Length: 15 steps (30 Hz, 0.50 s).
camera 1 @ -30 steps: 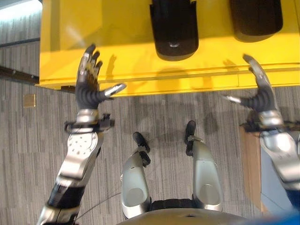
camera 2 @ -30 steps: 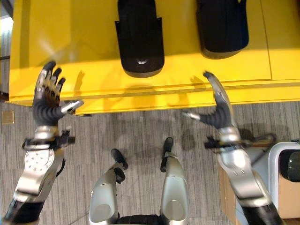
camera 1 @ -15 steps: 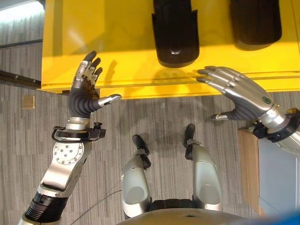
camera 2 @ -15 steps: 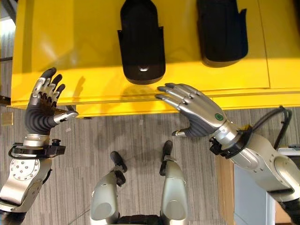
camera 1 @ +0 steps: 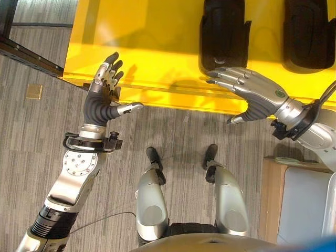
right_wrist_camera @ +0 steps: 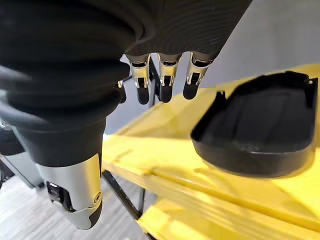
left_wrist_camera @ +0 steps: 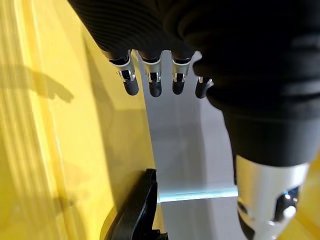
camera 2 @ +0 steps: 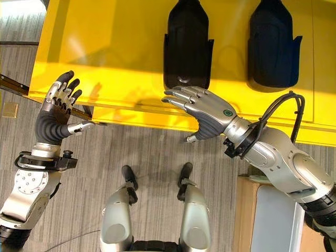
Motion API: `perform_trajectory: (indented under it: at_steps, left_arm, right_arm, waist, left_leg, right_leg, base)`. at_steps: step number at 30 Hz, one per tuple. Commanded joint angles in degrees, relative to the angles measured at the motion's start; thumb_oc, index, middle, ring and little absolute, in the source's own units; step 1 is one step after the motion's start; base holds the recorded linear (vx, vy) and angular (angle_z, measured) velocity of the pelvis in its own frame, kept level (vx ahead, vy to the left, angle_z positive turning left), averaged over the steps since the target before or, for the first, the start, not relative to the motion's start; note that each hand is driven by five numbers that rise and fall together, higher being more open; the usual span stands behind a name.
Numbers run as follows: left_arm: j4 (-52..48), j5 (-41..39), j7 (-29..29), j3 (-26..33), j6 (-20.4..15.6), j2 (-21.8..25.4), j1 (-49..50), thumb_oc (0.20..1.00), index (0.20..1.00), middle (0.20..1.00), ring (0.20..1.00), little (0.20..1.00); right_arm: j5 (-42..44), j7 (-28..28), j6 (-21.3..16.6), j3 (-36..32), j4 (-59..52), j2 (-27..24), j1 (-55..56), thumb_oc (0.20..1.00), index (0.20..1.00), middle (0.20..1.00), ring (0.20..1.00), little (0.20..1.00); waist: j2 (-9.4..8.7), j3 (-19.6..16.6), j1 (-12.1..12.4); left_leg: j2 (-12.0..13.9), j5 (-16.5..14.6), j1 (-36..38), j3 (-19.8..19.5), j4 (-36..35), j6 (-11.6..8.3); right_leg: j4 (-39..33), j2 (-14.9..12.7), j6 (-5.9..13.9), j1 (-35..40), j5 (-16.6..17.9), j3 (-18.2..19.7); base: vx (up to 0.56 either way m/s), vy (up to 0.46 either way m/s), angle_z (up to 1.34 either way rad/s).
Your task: Move parts from the plastic box to the shelf.
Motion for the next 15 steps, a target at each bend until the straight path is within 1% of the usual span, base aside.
perform_trajectory:
  at_steps: [1,2,4,5,6,7,8,9,10,12,15]
  left_arm:
    - [-1.3,-0.7,-0.6,0.8,-2.8,1.8,1.1,1.0,1.0,1.0,1.0,1.0]
    - [-1.2,-0.6,-0.7,0.8,-3.0,1.7,1.2,1.0,1.0,1.0,1.0,1.0]
    - [-1.0,-0.8,-0.7,0.8,-3.4,1.5,1.4,1.0,1.0,1.0,1.0,1.0]
    - [-1.2,-0.7,-0.8,1.1,-3.3,1.5,1.5,1.0,1.0,1.0,1.0,1.0]
    - [-1.3,-0.7,-0.8,1.2,-3.2,1.4,1.6,1.0,1.0,1.0,1.0,1.0]
    - [-1.3,-0.4,-0.7,1.2,-2.9,1.0,1.7,1.0,1.0,1.0,1.0,1.0]
    - [-1.3,-0.5,-0.6,1.2,-2.7,1.0,1.6,1.0,1.0,1.0,1.0,1.0]
    - [-1.4,-0.6,-0.5,1.2,-2.4,0.9,1.6,1.0,1.0,1.0,1.0,1.0]
    - [-1.5,-0.7,-0.2,1.1,-1.9,0.7,1.5,1.0,1.0,1.0,1.0,1.0]
    - [-1.5,-1.0,0.2,0.8,-1.6,0.3,1.1,1.0,1.0,1.0,1.0,1.0]
    - [-1.7,-0.8,0.3,0.1,-1.6,-0.2,1.0,1.0,1.0,1.0,1.0,1.0]
  right_arm:
    - [1.1,0.1,0.6,0.3,-2.6,3.1,-0.3,1.0,1.0,1.0,1.0,1.0]
    - [1.0,0.2,0.4,0.7,-2.2,3.2,-0.2,1.0,1.0,1.0,1.0,1.0]
    - [1.2,-1.6,-0.9,1.2,-1.6,3.4,0.0,1.0,1.0,1.0,1.0,1.0]
    - [3.2,-2.6,-2.5,1.0,-1.7,4.0,-0.2,1.0,1.0,1.0,1.0,1.0]
    - [3.2,-2.6,-3.3,0.7,-1.8,4.3,-0.1,1.0,1.0,1.0,1.0,1.0]
    - [1.8,-3.9,-7.4,-0.1,-2.5,5.1,0.1,1.0,1.0,1.0,1.0,1.0]
    - [1.2,-4.6,-8.4,-0.3,-2.8,5.3,0.2,1.0,1.0,1.0,1.0,1.0]
    - [-0.1,-5.3,-10.3,-0.6,-3.3,5.6,0.2,1.0,1.0,1.0,1.0,1.0]
    - [-2.2,-4.9,-13.6,-1.3,-4.3,6.4,0.4,1.0,1.0,1.0,1.0,1.0]
    - [-3.3,-3.7,-16.7,-2.4,-6.4,7.7,1.0,1.0,1.0,1.0,1.0,1.0]
    - [-6.3,-5.9,-19.5,-2.7,-7.6,8.5,1.5,1.0,1.0,1.0,1.0,1.0]
  waist:
    - [-1.78,-2.1,-0.4]
    - [-1.83,-2.1,-0.3]
    - [-1.86,-2.1,-0.3]
    - [-1.88,-2.1,-0.3]
    - [-1.85,-2.1,-0.4]
    - [-1.7,-2.1,-0.5]
    - [-1.66,-2.1,-0.5]
    - [-1.6,-2.1,-0.5]
    - [-1.47,-2.1,-0.7]
    - [-1.16,-2.1,-0.9]
    - [-0.77,-2.1,-1.0]
  left_leg:
    - [0.9,-4.0,-1.0,-0.2,3.0,-1.34]
    - [0.9,-4.0,-1.1,-0.3,3.0,-1.35]
    - [0.9,-4.0,-1.1,-0.4,3.1,-1.42]
    - [1.0,-4.0,-1.2,-0.3,3.1,-1.56]
    - [1.0,-4.0,-1.2,-0.3,3.2,-1.61]
    - [1.0,-4.0,-1.1,-0.3,3.1,-1.63]
    - [1.0,-4.0,-1.1,-0.3,3.1,-1.63]
    - [1.0,-4.1,-1.1,-0.3,3.1,-1.63]
    - [0.9,-4.2,-1.2,-0.3,3.2,-1.6]
    - [0.8,-4.4,-1.3,-0.2,3.3,-1.51]
    - [0.6,-4.5,-1.4,0.0,3.3,-1.39]
  right_leg:
    - [5.2,-1.6,6.11,0.7,-8.0,-2.1]
    - [5.2,-1.6,6.1,0.7,-8.0,-2.1]
    - [5.0,-1.6,6.11,0.8,-7.9,-2.2]
    - [4.9,-1.6,6.14,0.8,-7.9,-2.2]
    - [4.9,-1.6,6.15,0.8,-7.9,-2.2]
    - [5.0,-1.6,6.19,0.7,-7.9,-2.1]
    - [5.0,-1.6,6.21,0.6,-7.9,-2.1]
    - [5.1,-1.6,6.24,0.6,-7.9,-2.0]
    - [5.3,-1.6,6.3,0.4,-8.0,-1.9]
    - [5.5,-1.6,6.33,0.2,-8.2,-1.7]
    - [5.3,-1.6,6.3,0.0,-8.2,-1.5]
  base:
    - [0.0,0.0,0.0]
    - [0.0,0.0,0.0]
    - [0.0,0.0,0.0]
    - [0.0,0.0,0.0]
    - [0.0,0.0,0.0]
    - [0.0,0.0,0.0]
    - [0.0,0.0,0.0]
    - [0.0,0.0,0.0]
    - [0.01,0.033,0.0]
    - [0.01,0.037,-0.01]
    - [0.0,0.031,-0.01]
